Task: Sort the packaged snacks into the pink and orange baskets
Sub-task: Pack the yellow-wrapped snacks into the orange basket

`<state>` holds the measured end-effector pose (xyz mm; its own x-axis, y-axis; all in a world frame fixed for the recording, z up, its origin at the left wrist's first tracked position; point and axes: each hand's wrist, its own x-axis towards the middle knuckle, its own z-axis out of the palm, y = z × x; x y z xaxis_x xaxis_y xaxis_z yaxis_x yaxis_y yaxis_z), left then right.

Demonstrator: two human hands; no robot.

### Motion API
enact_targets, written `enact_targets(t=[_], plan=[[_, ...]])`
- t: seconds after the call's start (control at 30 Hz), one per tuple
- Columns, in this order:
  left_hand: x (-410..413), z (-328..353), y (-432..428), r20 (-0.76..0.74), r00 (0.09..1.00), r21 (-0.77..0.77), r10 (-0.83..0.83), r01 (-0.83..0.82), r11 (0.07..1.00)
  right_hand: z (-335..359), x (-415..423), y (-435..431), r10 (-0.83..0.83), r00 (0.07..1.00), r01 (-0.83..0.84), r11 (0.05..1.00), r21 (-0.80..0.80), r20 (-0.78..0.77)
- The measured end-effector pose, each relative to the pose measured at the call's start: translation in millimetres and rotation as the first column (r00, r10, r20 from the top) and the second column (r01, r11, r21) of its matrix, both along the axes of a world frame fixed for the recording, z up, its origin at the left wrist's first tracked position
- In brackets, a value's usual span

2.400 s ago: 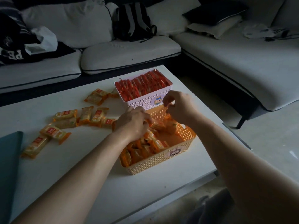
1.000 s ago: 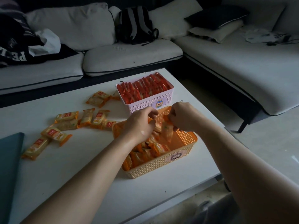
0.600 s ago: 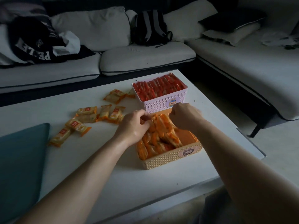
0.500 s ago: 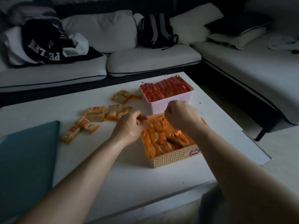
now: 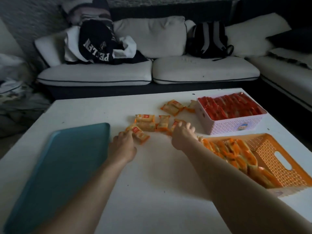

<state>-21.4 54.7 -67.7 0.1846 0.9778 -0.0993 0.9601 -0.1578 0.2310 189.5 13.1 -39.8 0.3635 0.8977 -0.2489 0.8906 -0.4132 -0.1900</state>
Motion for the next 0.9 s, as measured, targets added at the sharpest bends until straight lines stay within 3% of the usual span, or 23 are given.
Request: enact_targets(t=[0.13, 0.3, 0.37, 0.43, 0.5, 0.57, 0.63, 0.73, 0.9], plan=[[-5, -19, 35, -0.02, 1.0, -0.018, 0.02, -0.021, 1.0, -29, 7, 22, -0.03, 0.988, 0.039, 0.998, -0.058, 0.151], [-13, -32, 64, -0.056, 0.998, -0.03, 0.003, -0.004, 1.0, -29, 14, 29, -0.041, 0.972, 0.059, 0.996, -0.073, 0.233], [-23, -32, 75, 0.019, 0.995, -0.084, 0.096, -0.094, 0.992, -19, 17, 30, -0.032, 0.981, 0.038, 0.999, -0.025, 0.193], [-33, -26, 86, 0.191, 0.961, -0.075, 0.2, -0.189, 0.979, -9, 21, 37, -0.002, 0.996, -0.002, 0.999, 0.045, 0.085], [-34, -16, 91, 0.381, 0.887, -0.02, 0.26, -0.273, 0.962, -3, 28, 54, -0.145, 0.974, 0.162, 0.983, 0.089, -0.172], [-23, -7, 87, 0.49, 0.819, -0.073, 0.298, -0.303, 0.95, -9, 35, 70, -0.294, 0.914, 0.329, 0.941, 0.085, -0.281], [-4, -8, 79, 0.448, 0.85, -0.124, 0.277, -0.247, 0.961, -16, 34, 78, -0.345, 0.879, 0.389, 0.918, 0.075, -0.329], [27, -18, 70, 0.283, 0.927, -0.193, 0.247, -0.198, 0.961, -29, 34, 82, -0.309, 0.913, 0.33, 0.943, 0.036, -0.267], [37, -21, 77, 0.092, 0.976, -0.188, 0.198, -0.179, 0.966, -40, 48, 93, -0.201, 0.959, 0.215, 0.975, 0.05, -0.198]])
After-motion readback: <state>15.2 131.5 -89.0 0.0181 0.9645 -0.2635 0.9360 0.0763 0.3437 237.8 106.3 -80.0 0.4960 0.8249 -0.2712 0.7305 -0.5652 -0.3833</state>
